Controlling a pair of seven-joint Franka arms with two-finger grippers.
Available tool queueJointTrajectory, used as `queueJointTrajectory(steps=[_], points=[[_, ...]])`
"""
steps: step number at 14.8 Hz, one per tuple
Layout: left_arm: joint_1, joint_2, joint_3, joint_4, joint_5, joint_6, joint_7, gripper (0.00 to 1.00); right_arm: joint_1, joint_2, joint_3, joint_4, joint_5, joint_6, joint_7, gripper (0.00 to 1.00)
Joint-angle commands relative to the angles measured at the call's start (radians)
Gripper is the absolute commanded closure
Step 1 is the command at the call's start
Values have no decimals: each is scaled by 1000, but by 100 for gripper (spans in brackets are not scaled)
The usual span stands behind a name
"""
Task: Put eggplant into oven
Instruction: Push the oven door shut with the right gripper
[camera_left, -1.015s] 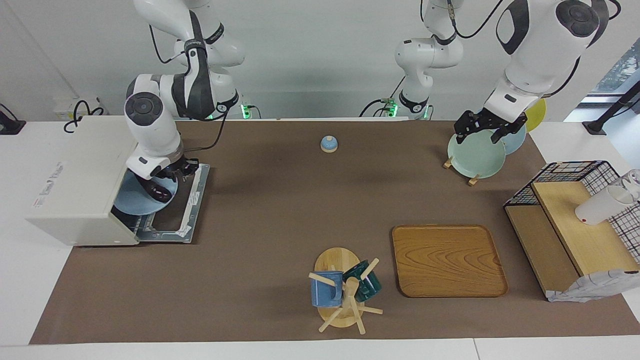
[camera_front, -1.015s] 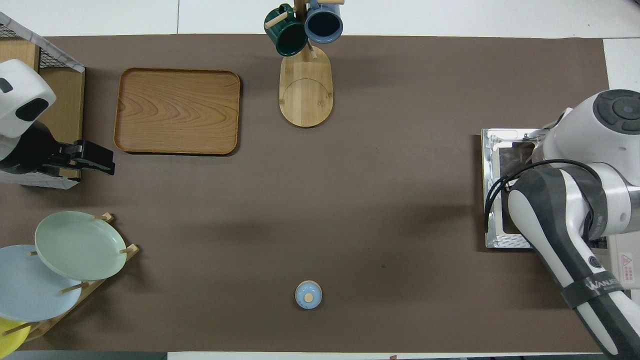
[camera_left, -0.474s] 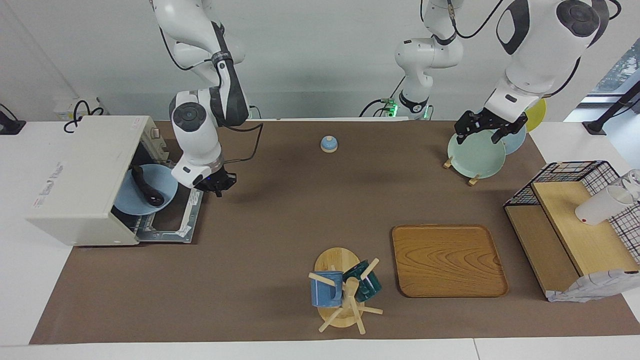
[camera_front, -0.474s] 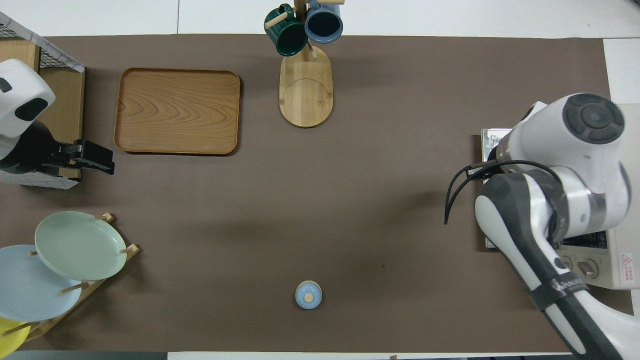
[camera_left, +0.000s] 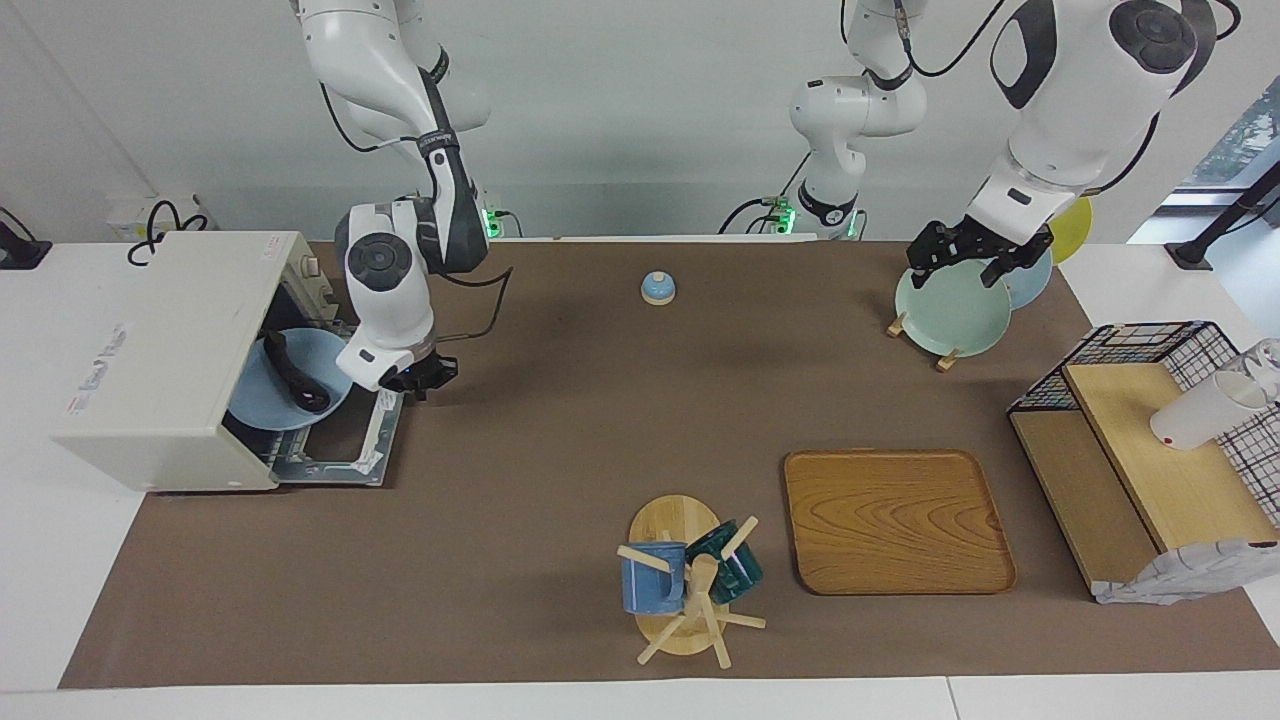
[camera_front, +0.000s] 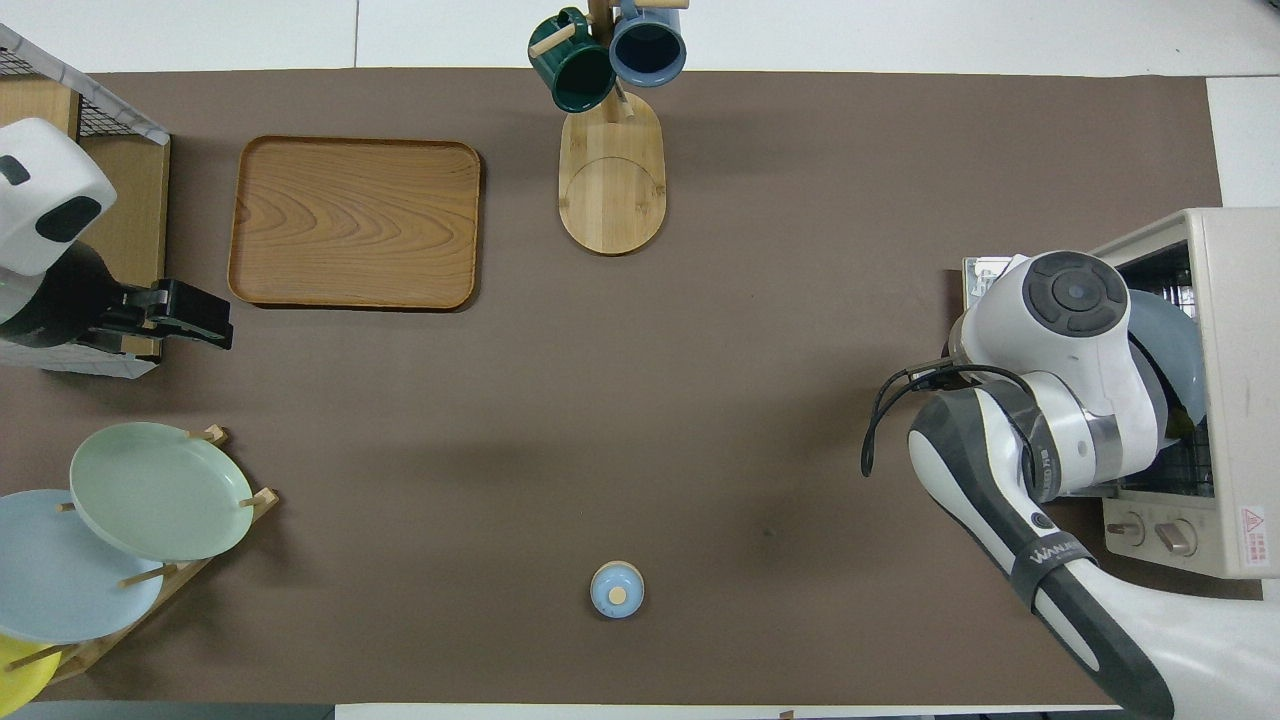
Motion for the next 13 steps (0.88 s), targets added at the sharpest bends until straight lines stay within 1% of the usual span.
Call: queueJointTrajectory(steps=[1, 4, 6, 9, 10, 11, 13], points=[[9, -24, 2, -29, -8, 17, 9, 0, -27, -12, 8, -52, -22, 61, -2, 100], [13, -24, 5, -29, -8, 15, 9, 0, -31, -12, 8, -63, -22, 69, -2, 100], [11, -24, 5, -29, -8, 15, 9, 0, -24, -12, 6, -59, -43, 62, -8, 100], [11, -24, 5, -29, -8, 15, 9, 0, -16, -14, 9, -42, -190, 35, -9, 100], [13, -24, 5, -29, -8, 15, 9, 0, -16, -9, 11, -8, -218, -9, -14, 100], [13, -24, 5, -29, -8, 15, 9, 0, -16, -6, 11, 45, -224, -73, -37, 100], [11, -24, 5, -29, -8, 15, 9, 0, -21, -14, 11, 112, -223, -149, -95, 100]])
